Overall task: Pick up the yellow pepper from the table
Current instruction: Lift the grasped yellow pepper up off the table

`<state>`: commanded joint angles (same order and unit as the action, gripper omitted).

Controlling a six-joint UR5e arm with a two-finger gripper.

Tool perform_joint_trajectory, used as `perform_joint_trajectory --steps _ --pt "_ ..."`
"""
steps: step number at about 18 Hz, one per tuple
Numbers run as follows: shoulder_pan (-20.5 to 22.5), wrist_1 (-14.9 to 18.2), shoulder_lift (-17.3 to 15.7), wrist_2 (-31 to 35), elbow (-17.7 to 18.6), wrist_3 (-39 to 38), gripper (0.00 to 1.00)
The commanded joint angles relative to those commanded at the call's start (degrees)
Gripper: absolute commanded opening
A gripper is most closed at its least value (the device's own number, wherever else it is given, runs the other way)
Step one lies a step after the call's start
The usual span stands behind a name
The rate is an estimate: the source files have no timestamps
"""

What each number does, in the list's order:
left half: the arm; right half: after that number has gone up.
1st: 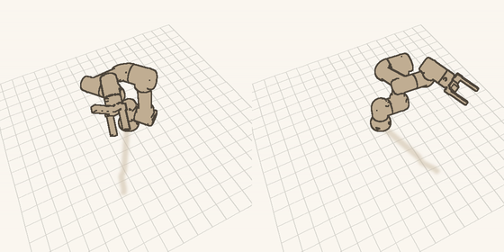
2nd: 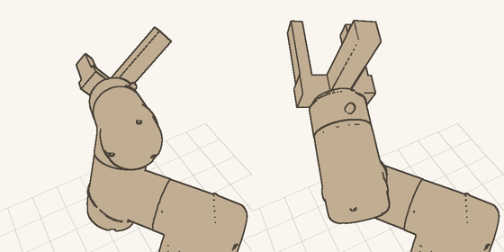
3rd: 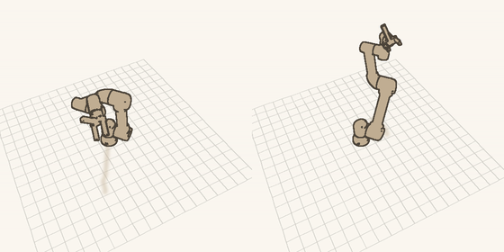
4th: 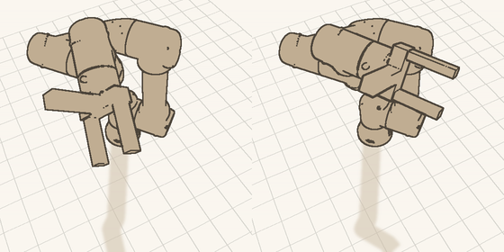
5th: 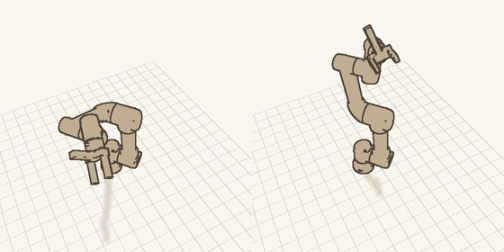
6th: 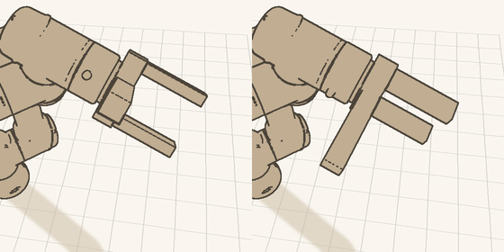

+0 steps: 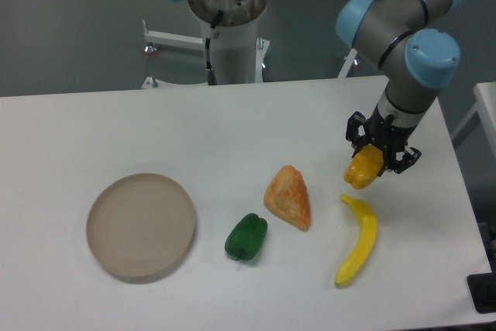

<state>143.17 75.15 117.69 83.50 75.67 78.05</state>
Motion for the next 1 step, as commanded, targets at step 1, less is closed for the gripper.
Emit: perform_joint_trajectory --steps 1 --pt "0.00 0.00 0.00 0.00 0.00 0.00 0.44"
